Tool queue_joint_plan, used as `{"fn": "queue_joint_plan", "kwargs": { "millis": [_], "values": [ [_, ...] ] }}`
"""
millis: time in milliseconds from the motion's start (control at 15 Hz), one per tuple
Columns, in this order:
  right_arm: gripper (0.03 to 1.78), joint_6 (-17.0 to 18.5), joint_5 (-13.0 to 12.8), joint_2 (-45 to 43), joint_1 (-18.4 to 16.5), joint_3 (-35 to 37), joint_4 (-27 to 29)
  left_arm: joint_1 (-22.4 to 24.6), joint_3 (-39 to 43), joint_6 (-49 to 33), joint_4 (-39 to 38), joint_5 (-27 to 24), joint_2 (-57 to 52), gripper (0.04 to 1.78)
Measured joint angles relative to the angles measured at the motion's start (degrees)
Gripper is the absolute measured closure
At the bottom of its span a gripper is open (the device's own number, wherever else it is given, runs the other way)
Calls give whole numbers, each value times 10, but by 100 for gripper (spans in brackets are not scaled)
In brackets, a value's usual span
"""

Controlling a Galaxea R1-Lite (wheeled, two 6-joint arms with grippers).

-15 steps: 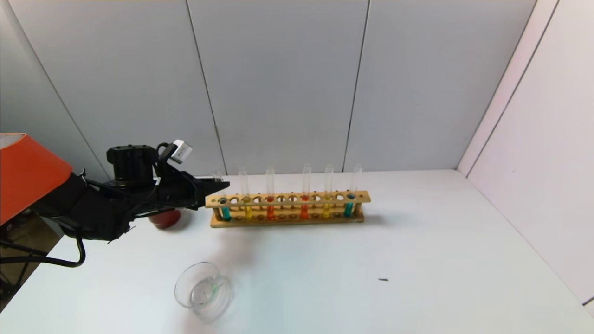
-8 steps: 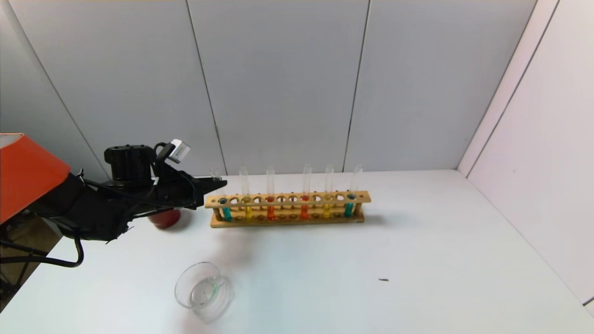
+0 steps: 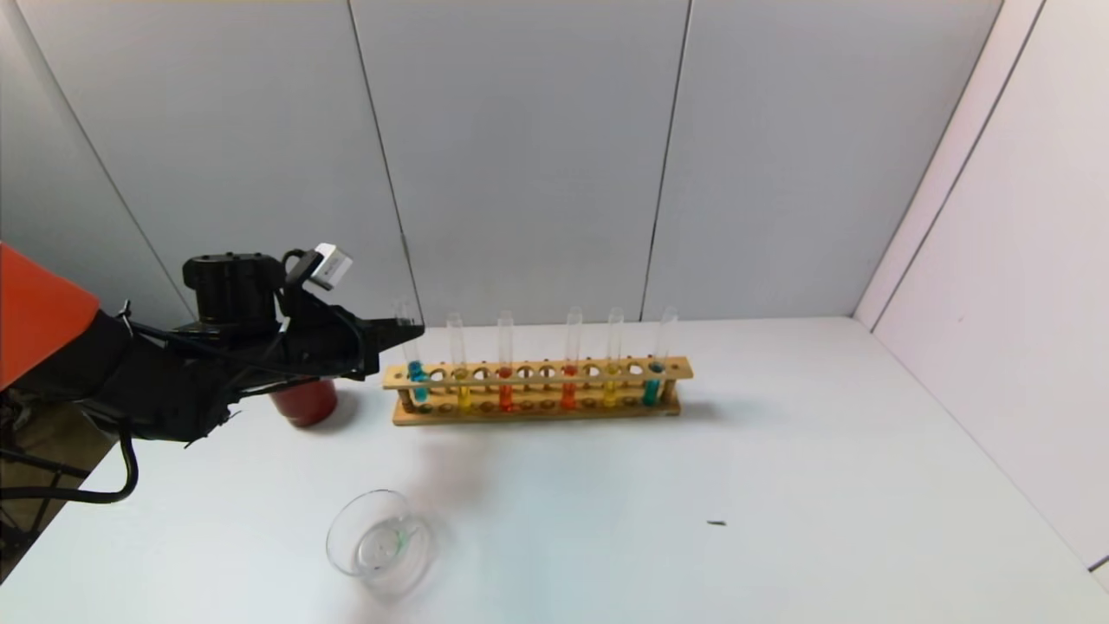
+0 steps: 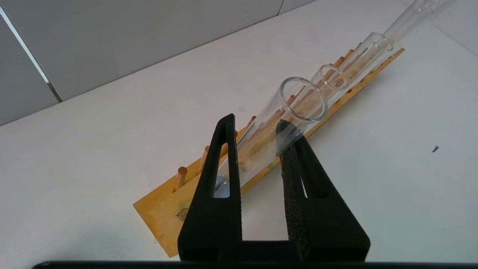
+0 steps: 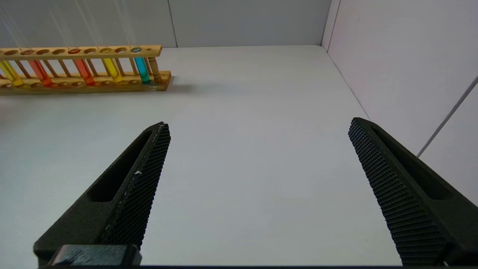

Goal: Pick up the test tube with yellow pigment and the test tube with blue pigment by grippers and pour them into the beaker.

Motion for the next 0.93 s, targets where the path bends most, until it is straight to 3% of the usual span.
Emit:
{"fn": "queue_joint_plan", "kwargs": {
  "millis": [933],
  "values": [
    [7, 0, 0, 0, 0, 0, 0, -14, -140, -4, 230, 47, -110, 149]
  ]
}}
